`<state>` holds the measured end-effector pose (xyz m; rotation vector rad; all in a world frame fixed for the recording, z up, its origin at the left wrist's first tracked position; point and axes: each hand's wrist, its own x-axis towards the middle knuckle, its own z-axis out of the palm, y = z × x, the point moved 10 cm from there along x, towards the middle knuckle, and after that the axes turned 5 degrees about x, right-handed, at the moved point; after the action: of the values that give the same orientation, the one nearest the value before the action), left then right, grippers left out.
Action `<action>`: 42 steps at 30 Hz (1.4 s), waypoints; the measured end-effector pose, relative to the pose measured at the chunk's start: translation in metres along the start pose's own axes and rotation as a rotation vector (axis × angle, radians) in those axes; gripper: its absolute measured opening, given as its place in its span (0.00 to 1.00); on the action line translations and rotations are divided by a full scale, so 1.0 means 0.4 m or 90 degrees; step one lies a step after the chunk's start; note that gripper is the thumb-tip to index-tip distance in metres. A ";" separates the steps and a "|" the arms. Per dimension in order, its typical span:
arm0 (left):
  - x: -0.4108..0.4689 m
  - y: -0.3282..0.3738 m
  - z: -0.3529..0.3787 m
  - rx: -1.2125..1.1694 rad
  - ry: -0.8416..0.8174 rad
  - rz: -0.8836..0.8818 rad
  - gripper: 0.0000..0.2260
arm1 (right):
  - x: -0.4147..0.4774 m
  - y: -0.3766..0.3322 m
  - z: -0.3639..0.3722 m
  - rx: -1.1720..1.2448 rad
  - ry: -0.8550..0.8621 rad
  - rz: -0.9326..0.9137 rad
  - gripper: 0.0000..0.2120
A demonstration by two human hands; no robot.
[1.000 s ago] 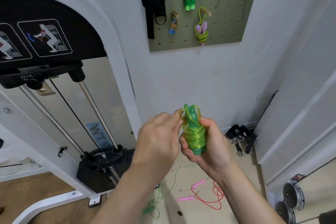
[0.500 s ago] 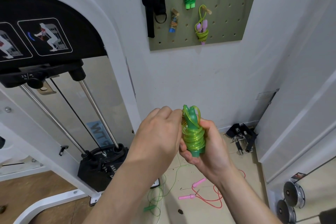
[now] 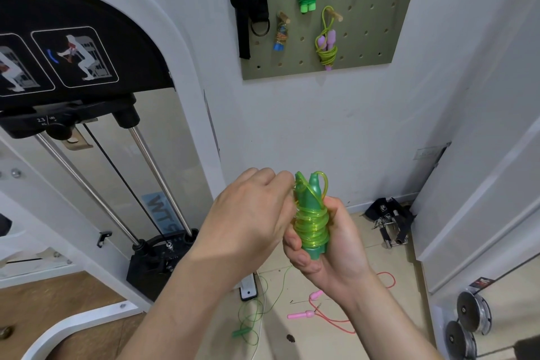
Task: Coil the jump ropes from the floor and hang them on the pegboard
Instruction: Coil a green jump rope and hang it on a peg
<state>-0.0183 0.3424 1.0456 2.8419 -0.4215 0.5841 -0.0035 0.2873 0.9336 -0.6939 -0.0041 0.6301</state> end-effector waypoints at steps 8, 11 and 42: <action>-0.007 -0.023 -0.017 -0.121 0.104 -0.042 0.15 | -0.001 0.004 0.016 0.030 -0.013 -0.001 0.19; -0.016 -0.027 -0.009 -0.175 0.114 -0.073 0.16 | 0.000 -0.005 0.018 0.008 -0.011 -0.021 0.18; -0.037 -0.095 0.093 -0.865 0.116 -0.341 0.10 | -0.037 -0.146 0.021 -0.398 0.033 -0.290 0.11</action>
<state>-0.0061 0.3719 1.0004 1.4679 0.0347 0.2476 0.0143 0.2500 0.9780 -1.2664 -0.3148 0.1600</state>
